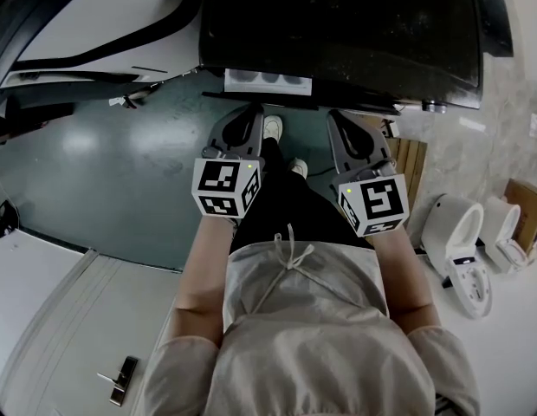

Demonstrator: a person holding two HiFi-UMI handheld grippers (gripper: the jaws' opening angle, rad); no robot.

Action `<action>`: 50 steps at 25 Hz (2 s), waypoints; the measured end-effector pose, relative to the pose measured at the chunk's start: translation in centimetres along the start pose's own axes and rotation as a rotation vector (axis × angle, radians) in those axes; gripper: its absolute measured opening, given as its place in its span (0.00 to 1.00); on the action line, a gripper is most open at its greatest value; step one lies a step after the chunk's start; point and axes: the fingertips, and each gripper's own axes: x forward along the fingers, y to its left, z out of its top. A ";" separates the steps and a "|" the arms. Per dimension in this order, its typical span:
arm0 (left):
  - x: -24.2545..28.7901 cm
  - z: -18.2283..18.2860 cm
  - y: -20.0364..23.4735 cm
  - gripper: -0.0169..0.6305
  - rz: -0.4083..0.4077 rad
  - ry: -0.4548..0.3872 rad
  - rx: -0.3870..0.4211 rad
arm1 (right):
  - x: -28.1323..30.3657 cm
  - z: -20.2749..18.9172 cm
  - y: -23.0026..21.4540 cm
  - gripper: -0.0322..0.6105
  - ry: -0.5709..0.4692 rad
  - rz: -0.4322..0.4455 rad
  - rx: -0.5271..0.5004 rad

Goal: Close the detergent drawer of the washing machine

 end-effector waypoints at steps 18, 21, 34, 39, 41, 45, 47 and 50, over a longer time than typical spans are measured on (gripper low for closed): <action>3.3 2.8 1.5 0.06 -0.014 0.009 -0.073 | 2.5 1.1 -2.5 0.06 0.014 -0.015 0.042; 3.4 2.8 1.5 0.06 -0.011 0.015 -0.067 | 2.7 1.0 -2.8 0.06 0.020 -0.018 0.050; 3.8 3.1 1.7 0.05 -0.050 0.017 -0.028 | 2.8 1.1 -3.8 0.06 0.016 -0.042 0.039; 3.2 2.9 1.8 0.05 -0.059 0.023 -0.006 | 2.1 1.6 -3.4 0.06 0.012 -0.044 0.046; 2.5 3.3 2.0 0.05 -0.062 0.021 0.009 | 1.8 2.5 -3.1 0.06 -0.003 -0.031 0.047; 0.5 5.1 1.1 0.05 -0.076 -0.014 0.073 | 1.1 4.9 -2.7 0.06 -0.039 -0.008 0.013; -0.7 6.8 0.4 0.05 -0.090 -0.052 0.111 | 0.7 6.2 -2.6 0.06 -0.064 0.000 0.003; -2.6 9.8 -0.8 0.05 -0.130 -0.112 0.161 | -0.2 8.2 -2.3 0.06 -0.099 0.006 -0.008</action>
